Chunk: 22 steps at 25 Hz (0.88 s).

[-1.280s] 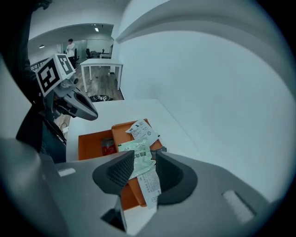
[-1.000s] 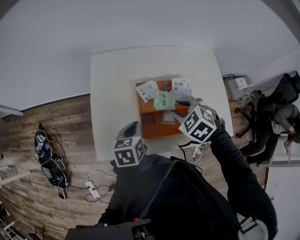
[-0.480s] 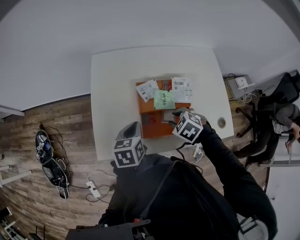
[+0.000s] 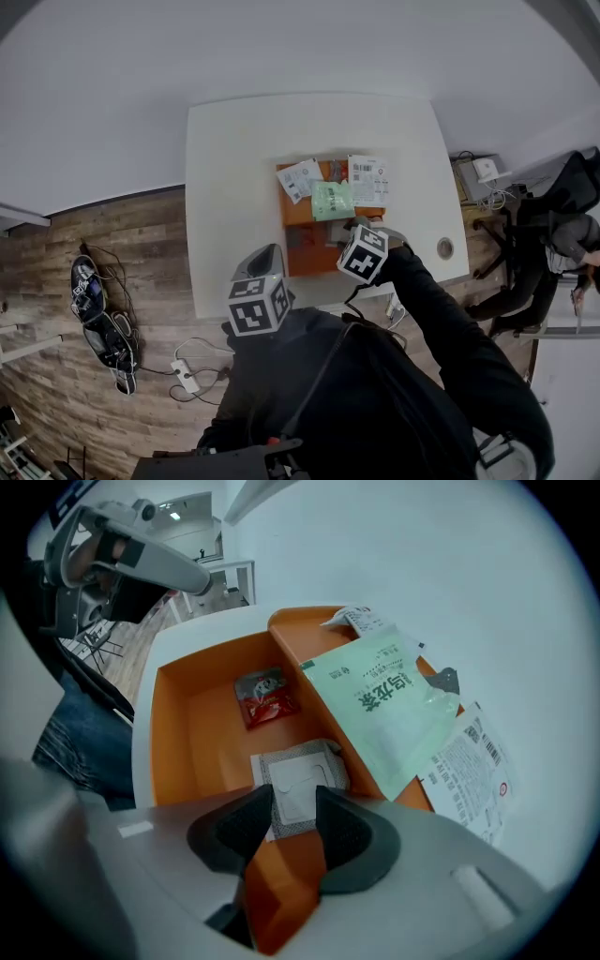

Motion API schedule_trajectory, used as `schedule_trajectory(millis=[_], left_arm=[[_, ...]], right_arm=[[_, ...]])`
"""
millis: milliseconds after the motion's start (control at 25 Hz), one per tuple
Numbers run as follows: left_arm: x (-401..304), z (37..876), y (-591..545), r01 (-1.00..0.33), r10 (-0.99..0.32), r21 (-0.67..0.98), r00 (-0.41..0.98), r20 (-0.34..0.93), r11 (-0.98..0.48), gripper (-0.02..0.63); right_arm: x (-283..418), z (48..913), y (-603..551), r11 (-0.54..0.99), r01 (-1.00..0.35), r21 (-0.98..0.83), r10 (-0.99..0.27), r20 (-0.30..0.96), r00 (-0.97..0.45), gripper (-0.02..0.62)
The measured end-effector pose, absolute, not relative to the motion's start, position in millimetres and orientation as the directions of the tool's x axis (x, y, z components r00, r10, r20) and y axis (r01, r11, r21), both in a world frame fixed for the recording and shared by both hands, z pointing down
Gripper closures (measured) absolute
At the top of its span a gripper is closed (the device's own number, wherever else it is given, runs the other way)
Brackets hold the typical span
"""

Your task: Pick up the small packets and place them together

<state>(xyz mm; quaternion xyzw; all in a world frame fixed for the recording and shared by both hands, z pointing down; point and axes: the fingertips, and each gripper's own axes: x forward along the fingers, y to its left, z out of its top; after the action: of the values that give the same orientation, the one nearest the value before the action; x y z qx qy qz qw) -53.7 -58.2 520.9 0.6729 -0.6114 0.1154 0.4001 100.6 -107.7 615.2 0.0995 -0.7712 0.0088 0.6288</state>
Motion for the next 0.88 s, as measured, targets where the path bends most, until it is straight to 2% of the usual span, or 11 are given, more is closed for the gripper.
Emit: schedule_trajectory(millis=[240, 600, 880], left_arm=[[-51, 523, -60, -0.914, -0.73, 0.401, 0.23, 0.643, 0.066, 0.607], [-48, 521, -61, -0.912, -0.729, 0.405, 0.239, 0.642, 0.057, 0.607], [-48, 522, -60, -0.914, -0.728, 0.402, 0.237, 0.643, 0.058, 0.607]], right_arm=[[101, 620, -110, 0.978, -0.163, 0.133, -0.163, 0.969, -0.187, 0.466], [101, 614, -112, 0.976, -0.129, 0.178, -0.201, 0.961, -0.192, 0.557], [105, 601, -98, 0.989, -0.091, 0.115, -0.131, 0.97, -0.203, 0.567]])
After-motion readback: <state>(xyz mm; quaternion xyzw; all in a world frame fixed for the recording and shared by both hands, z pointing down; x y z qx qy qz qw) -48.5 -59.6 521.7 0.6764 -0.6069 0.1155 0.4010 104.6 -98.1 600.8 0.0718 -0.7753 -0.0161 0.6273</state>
